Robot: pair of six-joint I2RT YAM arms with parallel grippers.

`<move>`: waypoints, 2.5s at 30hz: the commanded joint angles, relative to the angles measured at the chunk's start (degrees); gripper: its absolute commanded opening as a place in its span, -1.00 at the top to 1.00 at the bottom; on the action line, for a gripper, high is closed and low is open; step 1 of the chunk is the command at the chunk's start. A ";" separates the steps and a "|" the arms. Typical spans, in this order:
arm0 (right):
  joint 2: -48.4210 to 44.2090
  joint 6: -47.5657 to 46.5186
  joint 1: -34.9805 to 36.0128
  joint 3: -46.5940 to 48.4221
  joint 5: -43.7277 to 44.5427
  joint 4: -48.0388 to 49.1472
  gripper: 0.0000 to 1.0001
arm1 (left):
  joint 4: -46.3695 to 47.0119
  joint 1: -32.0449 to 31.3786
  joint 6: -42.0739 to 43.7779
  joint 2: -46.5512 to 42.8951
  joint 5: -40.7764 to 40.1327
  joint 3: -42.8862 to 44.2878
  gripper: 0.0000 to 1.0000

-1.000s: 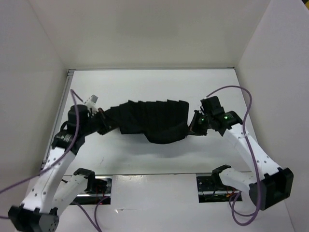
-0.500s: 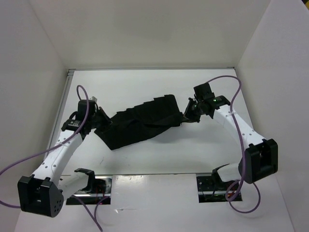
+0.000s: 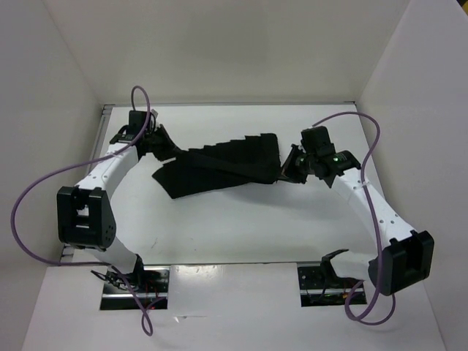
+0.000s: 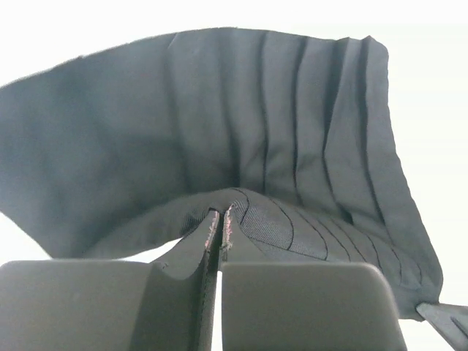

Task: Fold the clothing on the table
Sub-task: Fold the skirt

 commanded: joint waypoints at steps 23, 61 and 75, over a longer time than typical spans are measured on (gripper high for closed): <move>-9.18 3.90 1.94 -9.03 -4.14 -9.67 1.00 | -18.52 1.73 -6.86 -44.75 3.49 -26.57 1.00; 39.64 -3.04 -3.34 31.41 10.35 19.32 -0.15 | 7.40 13.15 -7.65 9.23 -4.34 5.68 -0.61; 35.47 -13.14 -4.48 20.75 9.85 13.54 -0.44 | 7.23 7.18 -1.42 -3.89 -1.26 -9.18 0.15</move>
